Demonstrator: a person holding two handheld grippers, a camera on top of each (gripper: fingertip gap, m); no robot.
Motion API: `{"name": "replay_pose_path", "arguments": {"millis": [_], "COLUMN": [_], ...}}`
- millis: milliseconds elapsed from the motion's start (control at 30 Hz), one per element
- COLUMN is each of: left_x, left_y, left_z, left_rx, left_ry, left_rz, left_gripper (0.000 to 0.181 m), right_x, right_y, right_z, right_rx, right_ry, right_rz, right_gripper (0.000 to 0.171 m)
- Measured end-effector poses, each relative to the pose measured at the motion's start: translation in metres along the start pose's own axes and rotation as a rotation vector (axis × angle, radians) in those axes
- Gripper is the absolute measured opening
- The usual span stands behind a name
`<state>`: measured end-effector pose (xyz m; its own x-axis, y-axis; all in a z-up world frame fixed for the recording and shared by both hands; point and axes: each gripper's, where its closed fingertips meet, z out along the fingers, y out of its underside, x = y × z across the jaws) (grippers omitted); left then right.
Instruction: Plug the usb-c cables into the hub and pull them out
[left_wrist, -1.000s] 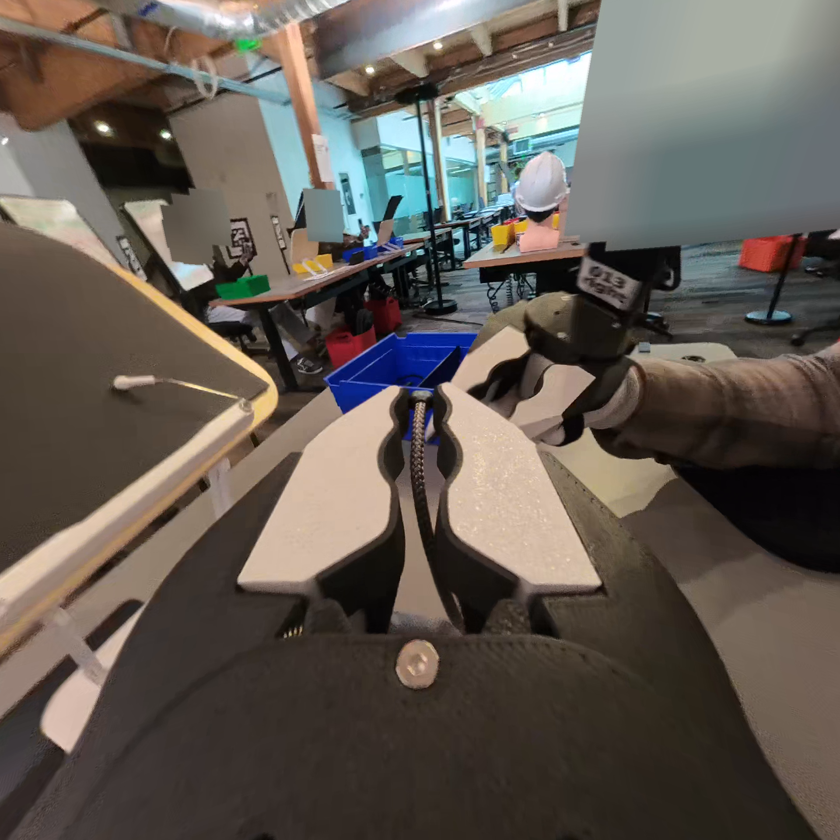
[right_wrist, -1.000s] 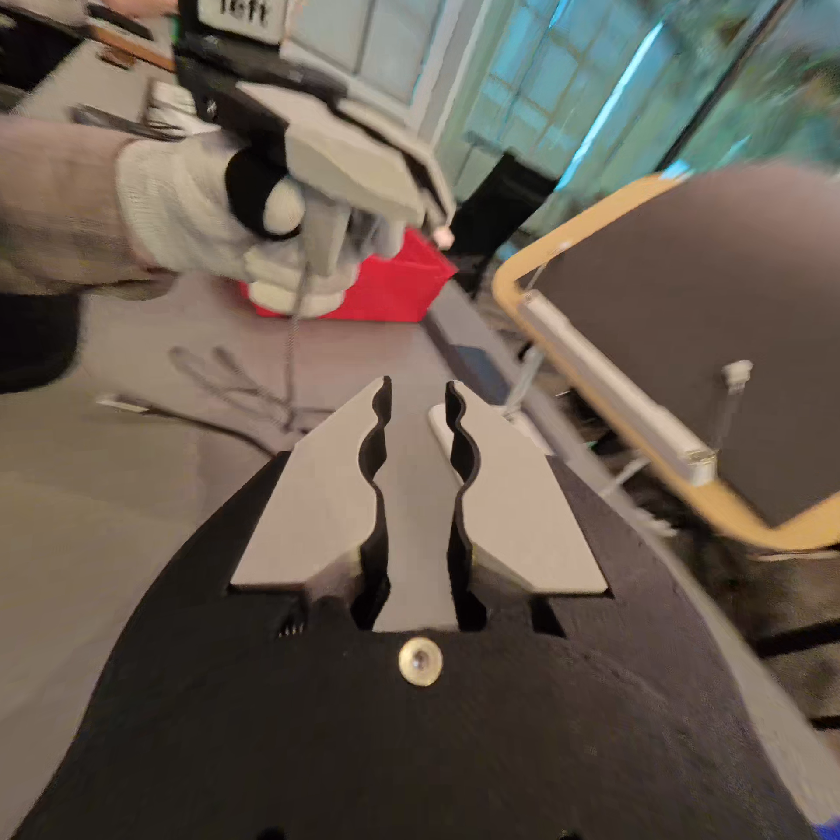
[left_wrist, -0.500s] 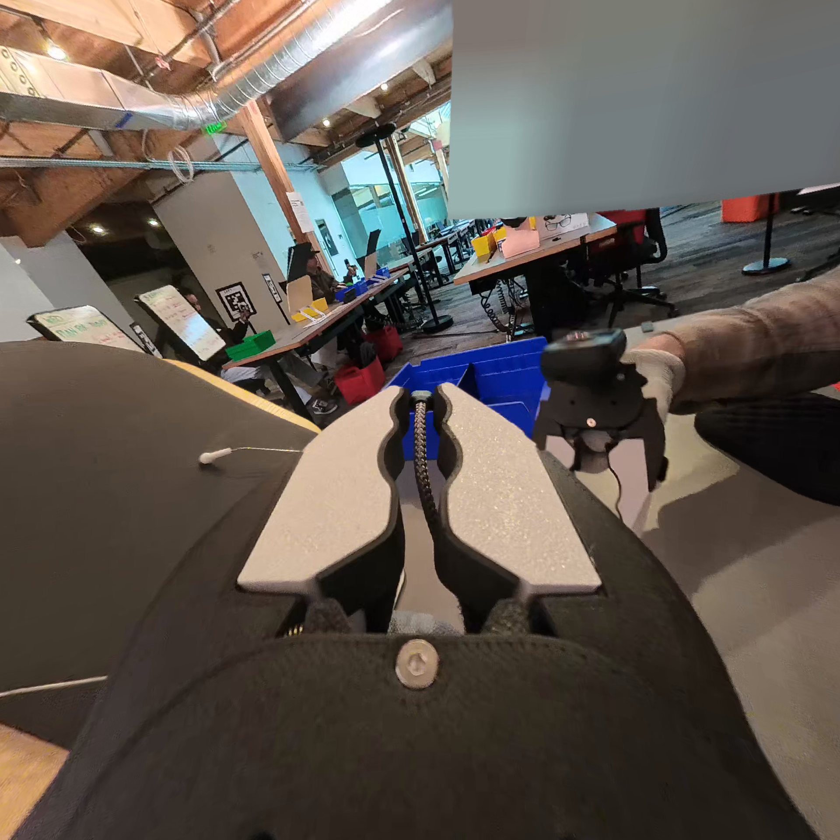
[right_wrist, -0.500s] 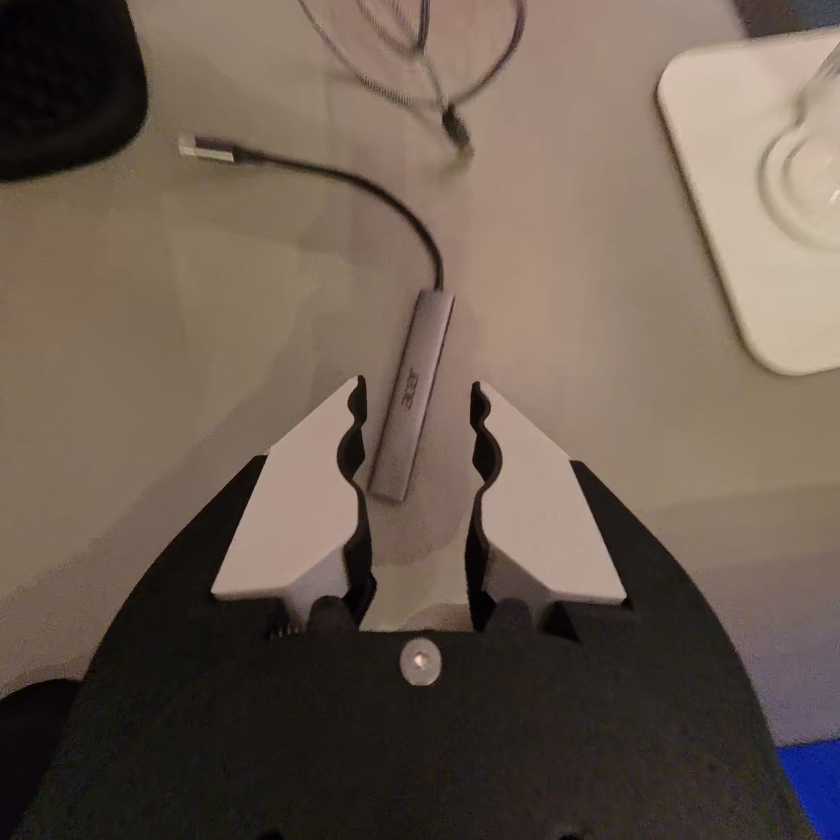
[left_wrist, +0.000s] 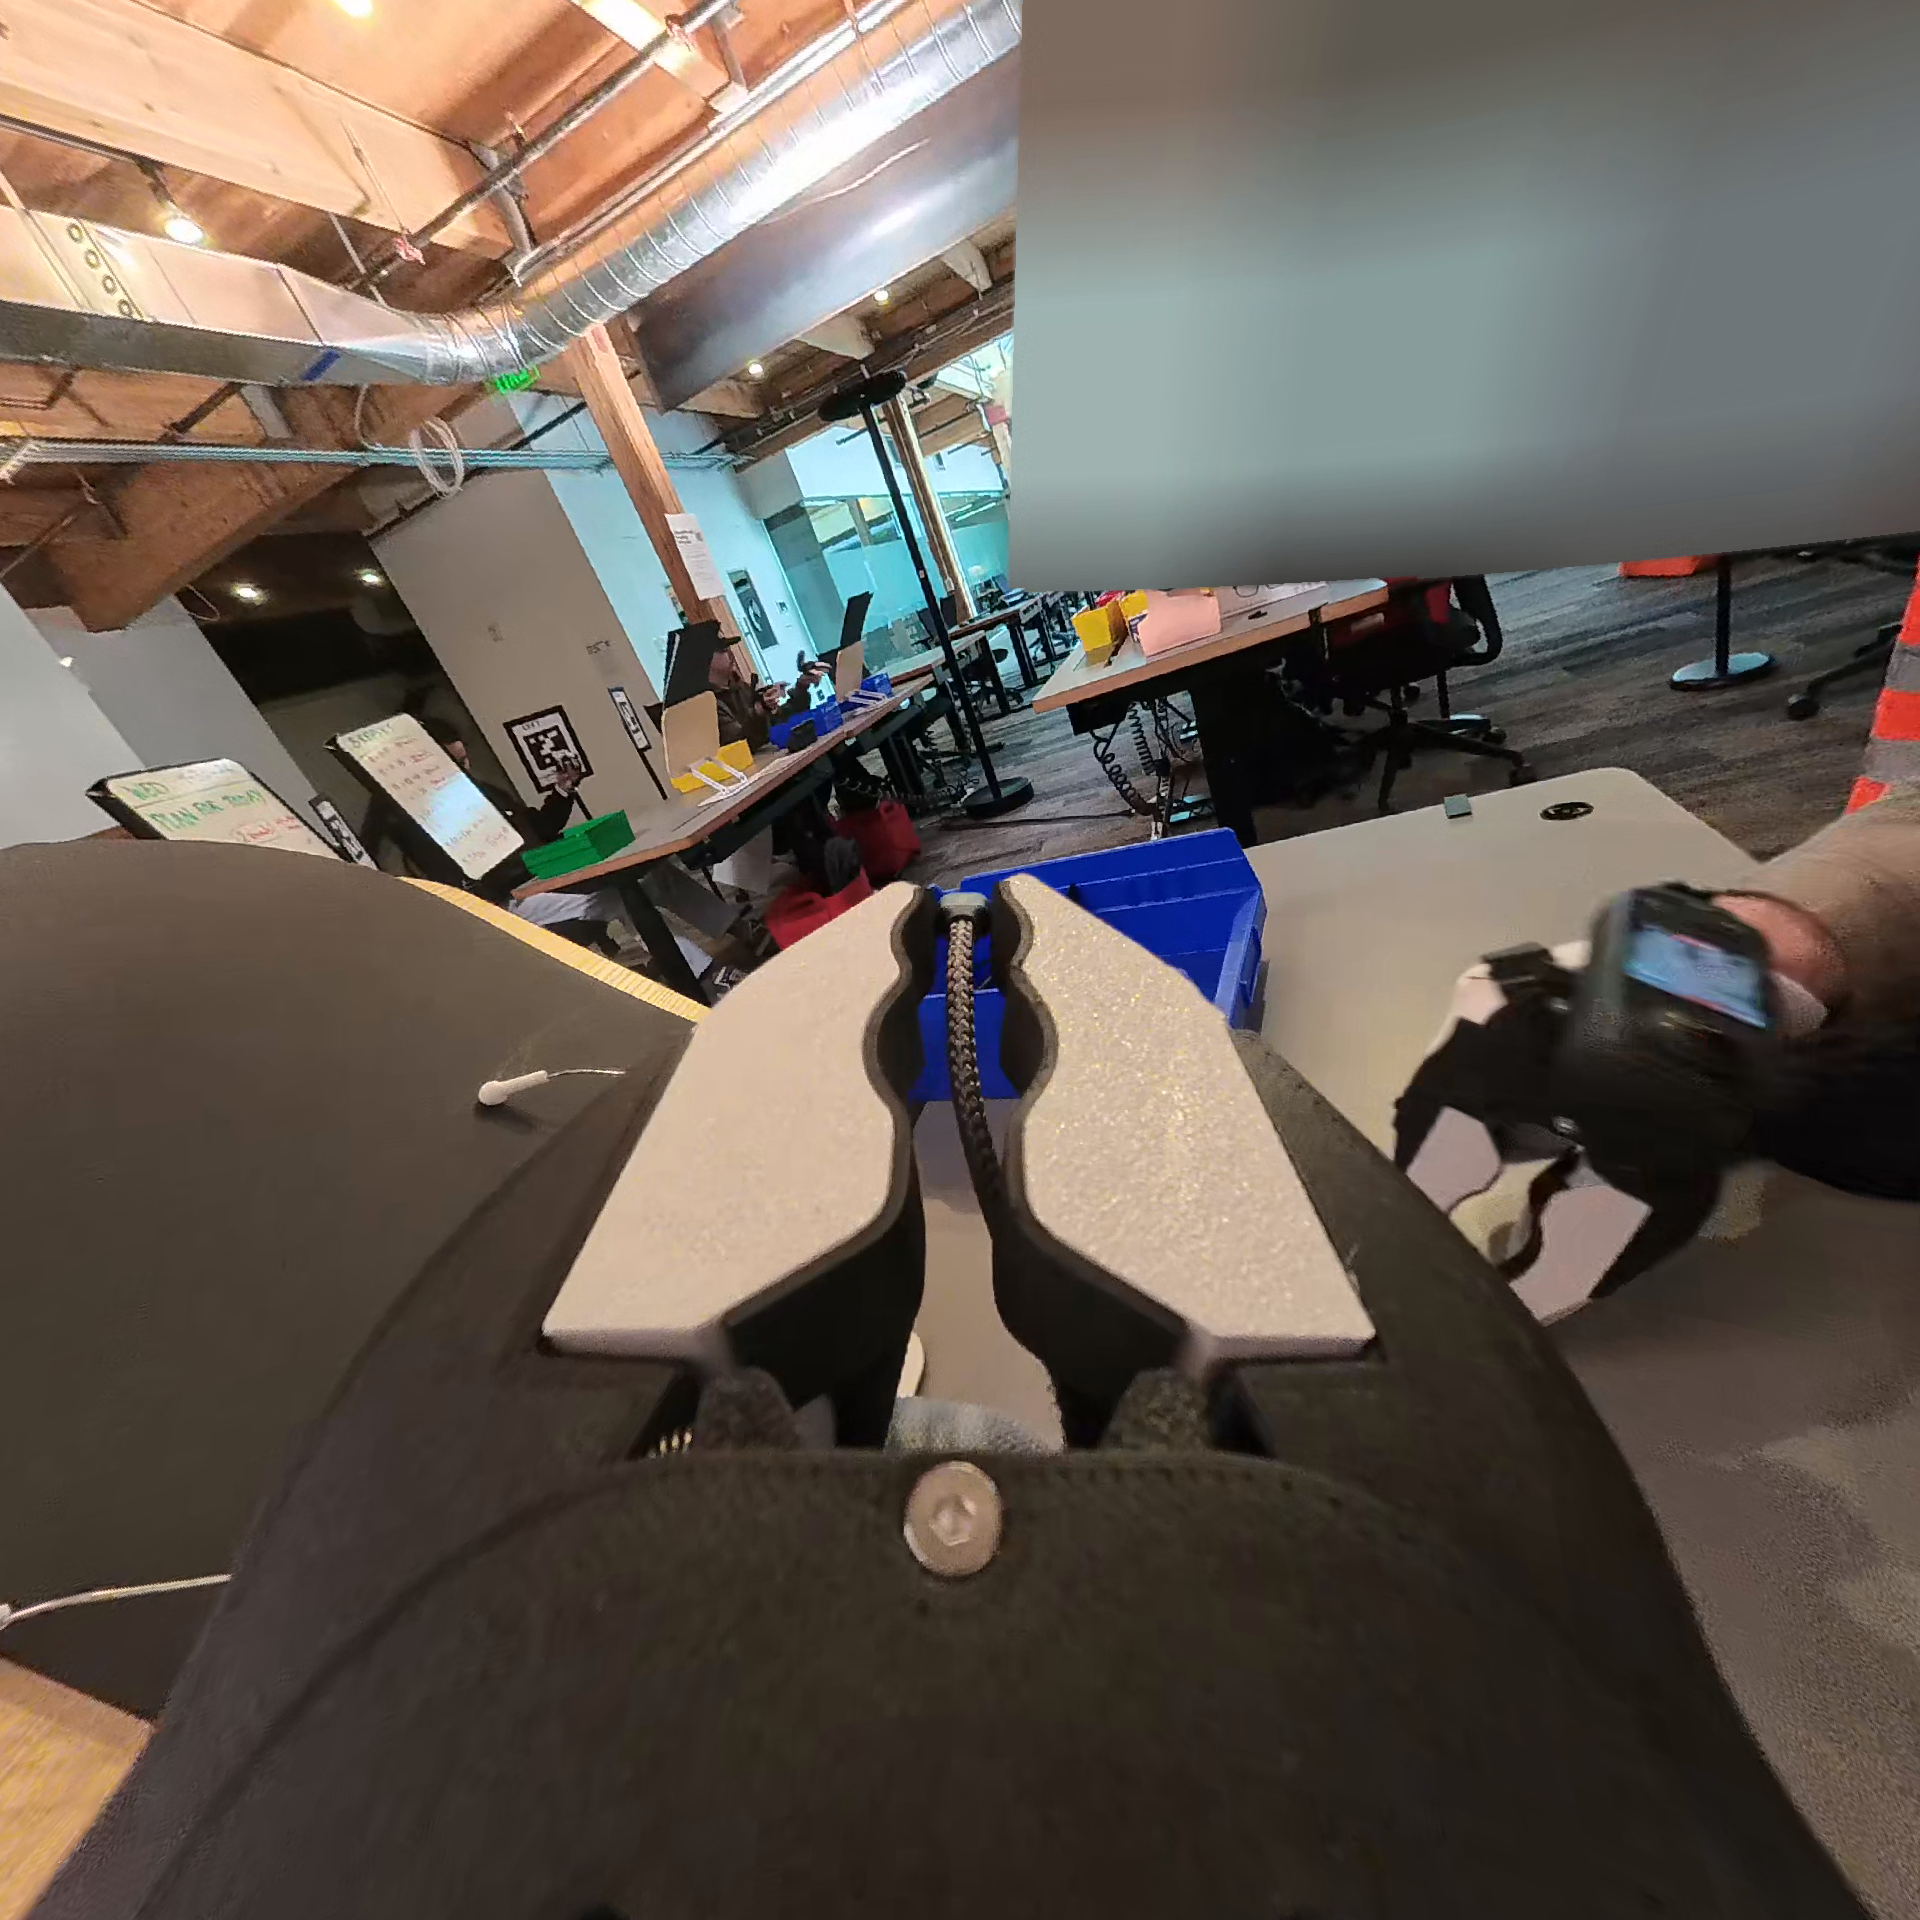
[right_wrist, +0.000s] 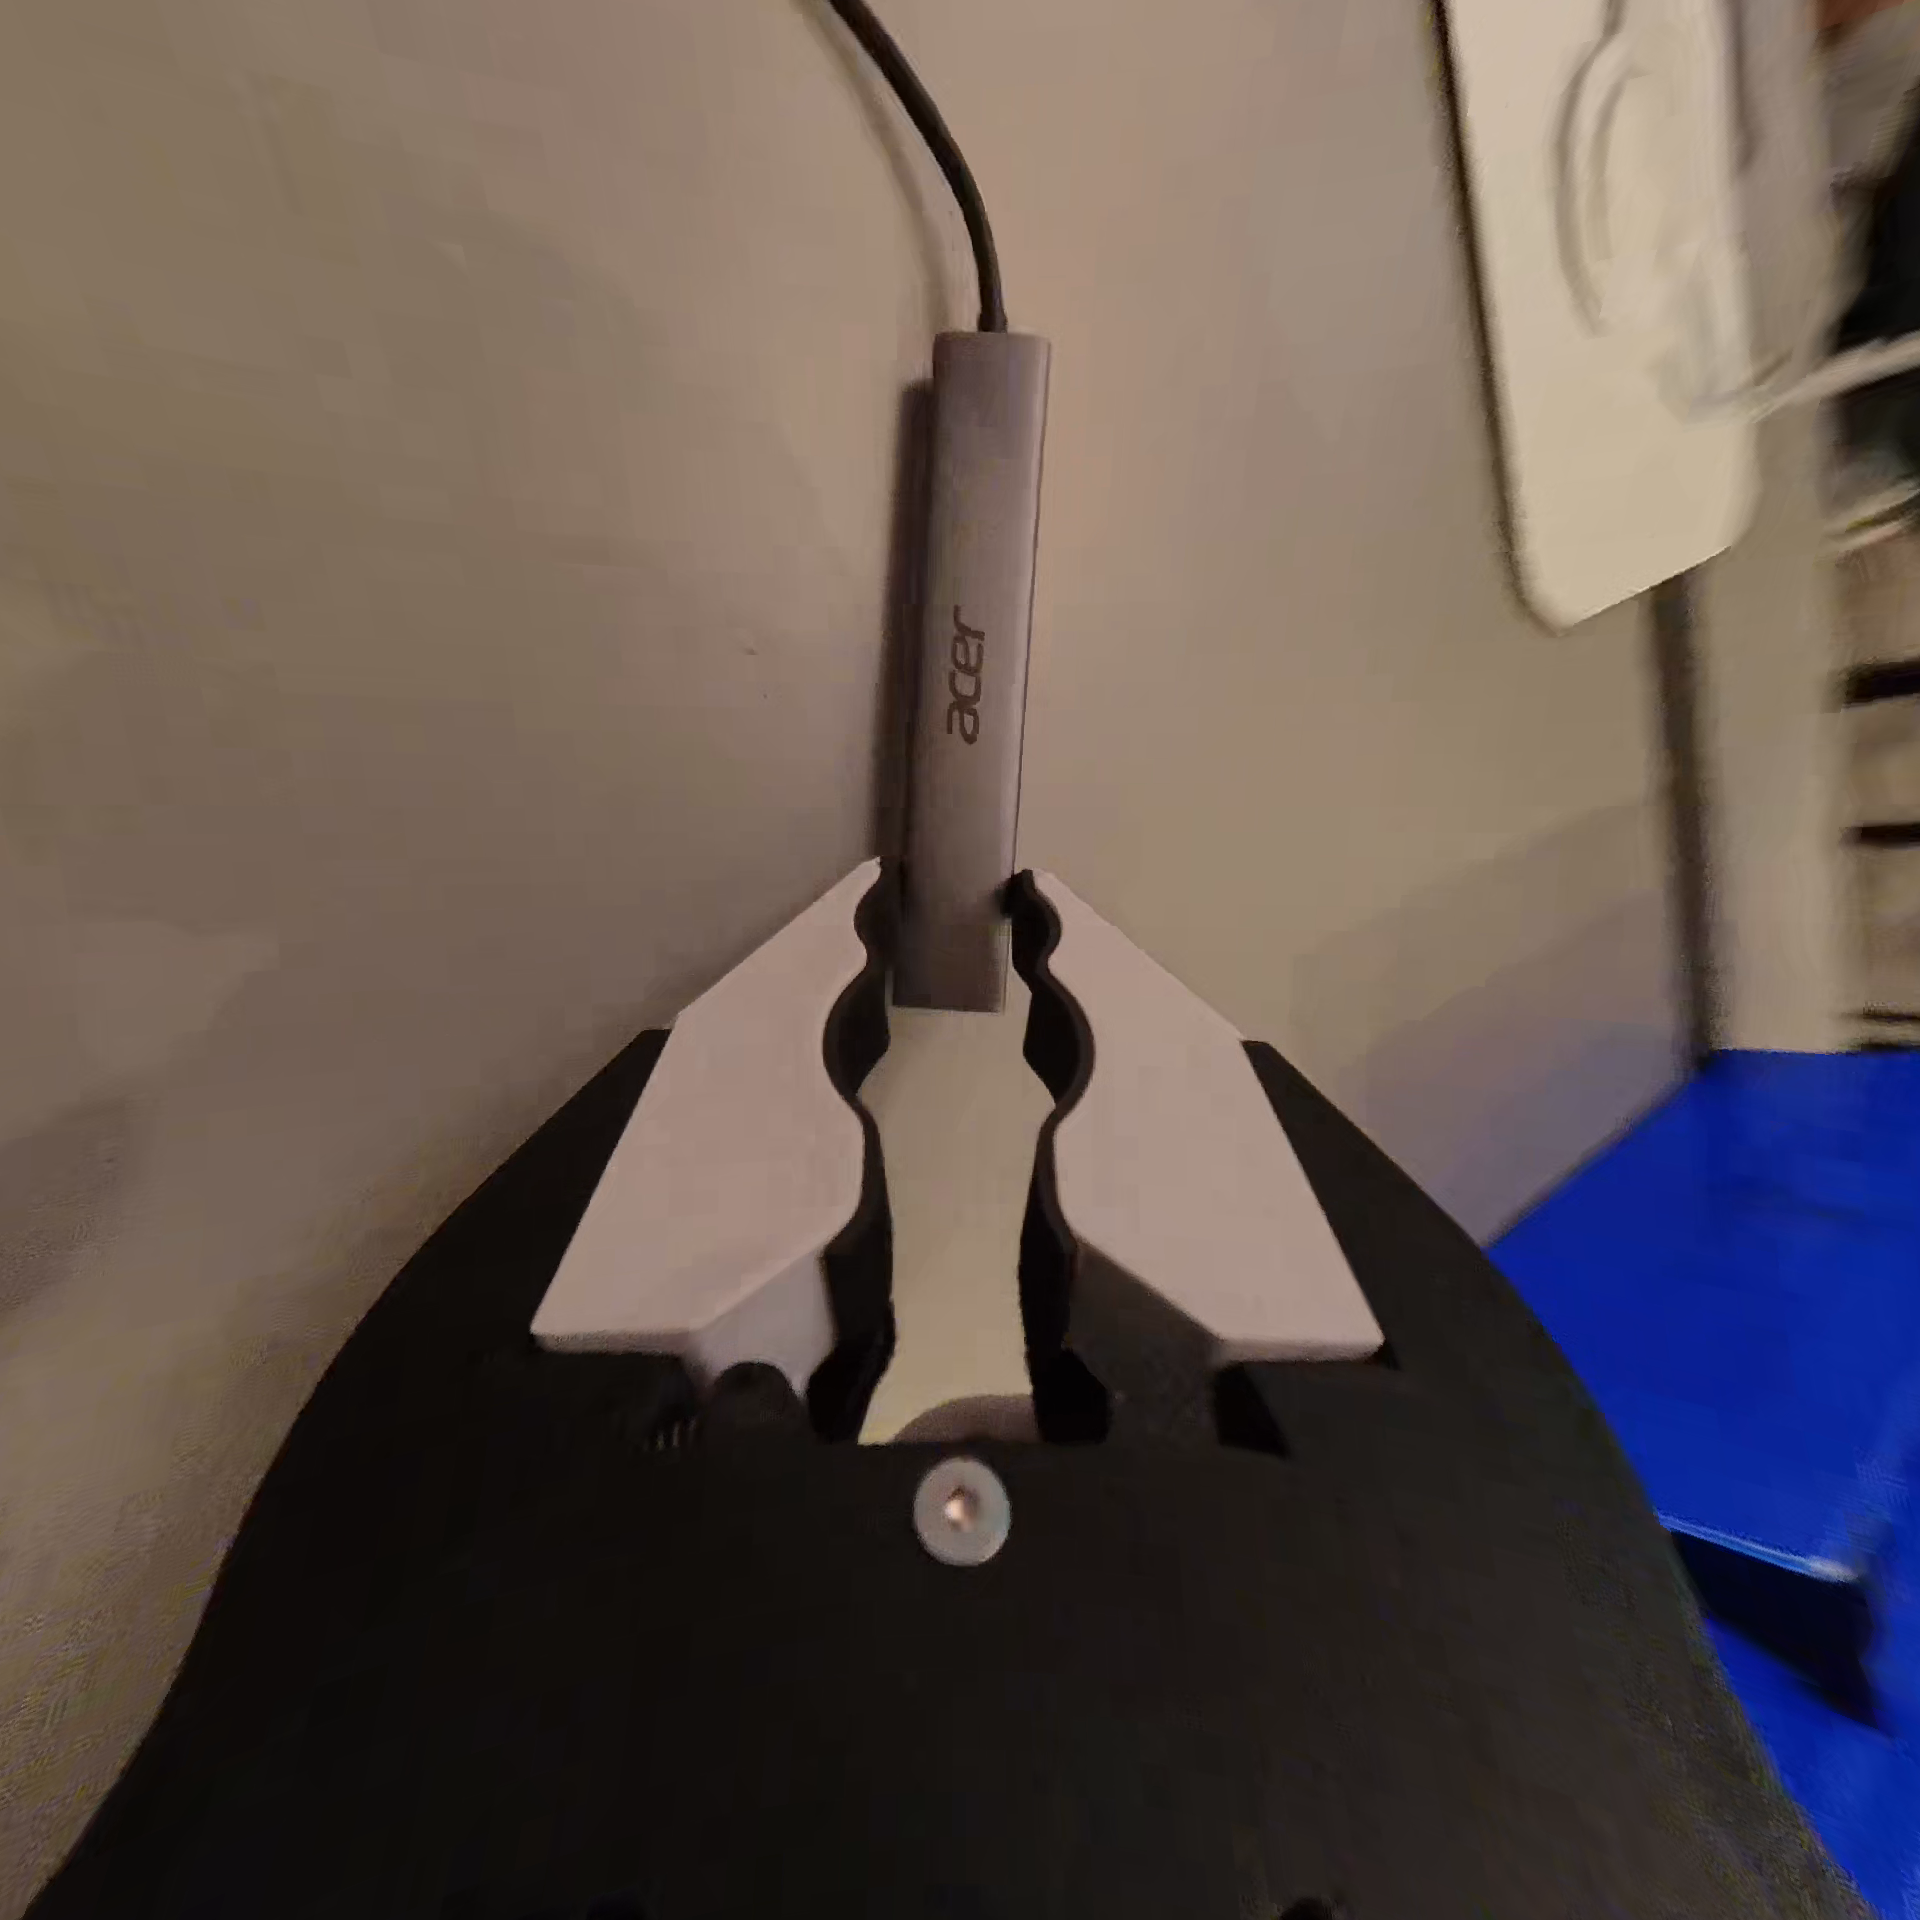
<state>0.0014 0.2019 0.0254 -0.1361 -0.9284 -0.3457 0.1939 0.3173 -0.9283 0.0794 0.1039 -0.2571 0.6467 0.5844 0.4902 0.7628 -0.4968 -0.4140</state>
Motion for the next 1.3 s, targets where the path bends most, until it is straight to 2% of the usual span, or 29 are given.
{"name": "replay_pose_path", "arguments": {"millis": [133,233,300,433,467,600,700,967,1033,1100,1167,1267,1300], "left_x": [-0.003,-0.004,-0.004,-0.005,-0.005,-0.004,-0.002,-0.008,-0.008,-0.009,-0.009,-0.012,-0.014], "left_y": [0.004,0.007,0.011,0.014,0.016,0.017,0.020,0.034,0.039,0.041,0.040,0.037,0.036], "left_z": [0.000,0.000,0.001,0.002,0.002,0.004,0.006,0.006,0.007,0.007,0.006,0.003,0.002], "left_rx": [0.011,0.010,-0.007,-0.017,-0.019,-0.020,-0.034,-0.062,-0.081,-0.090,-0.089,-0.077,-0.071], "left_ry": [0.003,0.004,0.000,-0.002,-0.001,0.005,0.007,0.000,-0.003,-0.005,-0.007,-0.015,-0.018], "left_rz": [-0.024,-0.033,-0.026,-0.032,-0.034,-0.037,-0.028,-0.046,-0.043,-0.043,-0.043,-0.050,-0.055], "left_gripper": [0.010,0.010,0.010,0.010,0.010,0.010,0.010,0.010,0.010,0.010,0.010,0.010,0.010], "right_x": [0.002,-0.001,0.003,0.006,0.011,0.021,0.041,0.063,0.065,0.073,0.075,0.077,0.075], "right_y": [-0.025,-0.032,-0.032,-0.026,-0.019,-0.001,0.013,0.005,0.001,-0.003,-0.010,-0.008,-0.006], "right_z": [-0.015,-0.020,-0.023,-0.025,-0.023,-0.020,-0.003,0.044,0.049,0.051,0.046,0.035,0.030], "right_rx": [0.084,0.141,0.170,0.225,0.195,0.196,0.105,0.005,-0.017,-0.038,-0.043,-0.092,-0.106], "right_ry": [0.336,0.397,0.389,0.192,0.135,-0.225,-0.347,-0.464,-0.470,-0.419,-0.404,-0.342,-0.309], "right_rz": [-0.428,-0.581,-0.607,-0.549,-0.551,-0.524,-0.603,-0.815,-0.814,-0.789,-0.602,-0.219,-0.083], "right_gripper": [0.019,0.019,0.019,0.019,0.019,0.019,0.019,0.019,0.019,0.030,0.043,0.076,0.081]}}
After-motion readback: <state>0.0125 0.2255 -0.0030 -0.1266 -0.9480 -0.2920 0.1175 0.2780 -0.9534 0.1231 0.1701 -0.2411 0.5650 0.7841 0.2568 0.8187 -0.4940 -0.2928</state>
